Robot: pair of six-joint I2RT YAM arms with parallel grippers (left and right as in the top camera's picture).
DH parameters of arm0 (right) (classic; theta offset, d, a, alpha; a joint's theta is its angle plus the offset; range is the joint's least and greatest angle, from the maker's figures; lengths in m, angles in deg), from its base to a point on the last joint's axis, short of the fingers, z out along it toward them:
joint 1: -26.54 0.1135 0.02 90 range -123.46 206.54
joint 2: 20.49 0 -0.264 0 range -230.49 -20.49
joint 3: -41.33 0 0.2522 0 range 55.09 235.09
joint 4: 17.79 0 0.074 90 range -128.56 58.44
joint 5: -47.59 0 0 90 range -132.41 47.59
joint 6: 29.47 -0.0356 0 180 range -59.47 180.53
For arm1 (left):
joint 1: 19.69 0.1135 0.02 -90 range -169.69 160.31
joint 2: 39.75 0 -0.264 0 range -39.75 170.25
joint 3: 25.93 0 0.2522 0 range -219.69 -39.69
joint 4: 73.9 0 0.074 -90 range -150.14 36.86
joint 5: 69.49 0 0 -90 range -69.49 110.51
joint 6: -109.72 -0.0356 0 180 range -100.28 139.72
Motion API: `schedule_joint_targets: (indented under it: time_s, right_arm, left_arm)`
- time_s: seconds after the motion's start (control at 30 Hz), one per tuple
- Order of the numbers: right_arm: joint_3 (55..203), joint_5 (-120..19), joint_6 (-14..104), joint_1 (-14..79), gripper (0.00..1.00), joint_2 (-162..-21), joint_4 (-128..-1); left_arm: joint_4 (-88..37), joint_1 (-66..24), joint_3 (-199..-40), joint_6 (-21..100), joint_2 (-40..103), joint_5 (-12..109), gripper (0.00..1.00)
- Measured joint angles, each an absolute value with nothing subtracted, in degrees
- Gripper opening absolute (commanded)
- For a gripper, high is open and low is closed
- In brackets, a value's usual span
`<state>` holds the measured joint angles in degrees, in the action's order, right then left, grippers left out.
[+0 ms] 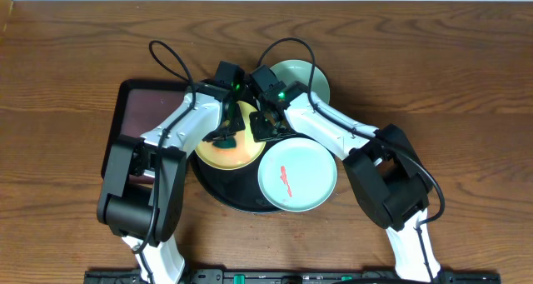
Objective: Clean dirty plates on tray and stack at the side
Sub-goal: 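Scrub the yellow plate with the sponge while right gripper holds rim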
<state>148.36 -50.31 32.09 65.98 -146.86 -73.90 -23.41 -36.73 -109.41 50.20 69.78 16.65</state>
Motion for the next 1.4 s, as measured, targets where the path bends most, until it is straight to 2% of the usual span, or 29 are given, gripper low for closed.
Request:
schedule_joint_targets:
  time_s: [0.13, 0.27, 0.4, 0.5, 0.73, 0.9, 1.0, 1.4]
  right_arm:
    - [148.36, -50.46, 32.11, 66.00, 0.01, -146.86, -73.40]
    - [148.36, -50.53, 32.35, 66.00, 0.01, -146.86, -73.42]
    - [148.36, -50.55, 32.52, 66.00, 0.01, -146.86, -73.49]
    - [148.38, -50.72, 32.50, 65.96, 0.01, -146.86, -73.62]
    - [148.36, -50.42, 32.48, 65.83, 0.01, -146.86, -73.64]
    - [148.36, -50.40, 32.48, 65.83, 0.01, -146.86, -73.66]
    - [148.38, -50.46, 32.48, 65.83, 0.01, -146.86, -73.55]
    - [148.36, -54.11, 33.62, 64.51, 0.01, -146.88, -74.03]
  left_arm:
    - [-19.34, -36.66, -109.76, 49.37, 69.78, 17.77, 0.08]
    - [-16.81, -36.03, -109.78, 41.77, 69.78, 24.81, 0.07]
    - [-17.60, -35.55, -109.73, 34.18, 69.80, 33.22, 0.07]
    - [-19.63, -35.53, -109.49, 32.54, 69.94, 34.80, 0.07]
    - [-23.32, -37.01, -109.41, 42.47, 69.96, 24.94, 0.07]
    - [-20.28, -37.16, -109.87, 52.13, 69.96, 18.45, 0.07]
    - [-17.36, -36.92, -109.93, 53.42, 69.96, 17.18, 0.07]
    - [-16.00, -35.35, -109.93, 35.71, 69.98, 32.22, 0.07]
